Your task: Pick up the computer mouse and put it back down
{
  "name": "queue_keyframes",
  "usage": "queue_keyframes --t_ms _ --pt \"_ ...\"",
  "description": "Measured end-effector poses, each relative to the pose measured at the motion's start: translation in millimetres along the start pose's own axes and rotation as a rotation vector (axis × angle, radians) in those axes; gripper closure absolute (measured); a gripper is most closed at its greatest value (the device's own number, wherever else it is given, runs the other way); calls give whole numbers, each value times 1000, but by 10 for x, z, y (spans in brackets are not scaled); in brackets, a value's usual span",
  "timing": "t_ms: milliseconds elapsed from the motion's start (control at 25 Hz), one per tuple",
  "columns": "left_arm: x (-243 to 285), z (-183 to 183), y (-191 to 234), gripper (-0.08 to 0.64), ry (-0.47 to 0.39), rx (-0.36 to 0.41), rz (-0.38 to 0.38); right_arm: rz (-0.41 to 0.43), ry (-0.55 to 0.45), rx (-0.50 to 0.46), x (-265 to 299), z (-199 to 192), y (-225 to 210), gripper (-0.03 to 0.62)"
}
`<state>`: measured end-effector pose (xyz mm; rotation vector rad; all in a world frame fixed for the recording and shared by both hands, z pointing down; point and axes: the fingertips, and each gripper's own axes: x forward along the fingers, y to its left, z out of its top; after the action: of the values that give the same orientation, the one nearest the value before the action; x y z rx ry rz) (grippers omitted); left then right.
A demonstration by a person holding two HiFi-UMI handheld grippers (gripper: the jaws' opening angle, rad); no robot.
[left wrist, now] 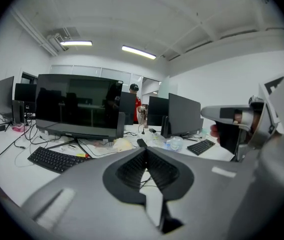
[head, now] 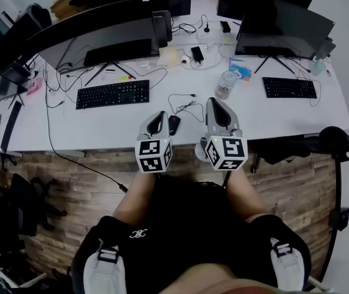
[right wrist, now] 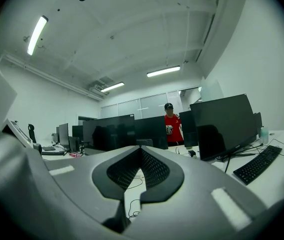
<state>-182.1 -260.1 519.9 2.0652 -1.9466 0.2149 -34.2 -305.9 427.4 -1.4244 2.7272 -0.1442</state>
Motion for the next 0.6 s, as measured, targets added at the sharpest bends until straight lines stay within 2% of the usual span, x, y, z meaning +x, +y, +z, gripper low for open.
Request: queue_keyframes --t_ms 120,200,280,400,480,600 --pt "81 -46 33 508 10 -2 -23 -33 8 -6 -4 -32 -28 588" --pt "148 -72 23 469 11 -5 -55 -56 14 -7 -8 -47 -60 588" --pt "224 -137 8 400 29 -3 -84 -76 22 6 -19 -59 -93 588" --pt "333 -319 -18 378 84 16 -116 -103 28 25 -61 -64 -143 588" --pt "407 -465 -30 327 126 27 -132 -127 30 21 -90 -76 -181 588" --pt "520 -673 -44 288 190 47 -153 -161 36 13 -131 -96 -231 588"
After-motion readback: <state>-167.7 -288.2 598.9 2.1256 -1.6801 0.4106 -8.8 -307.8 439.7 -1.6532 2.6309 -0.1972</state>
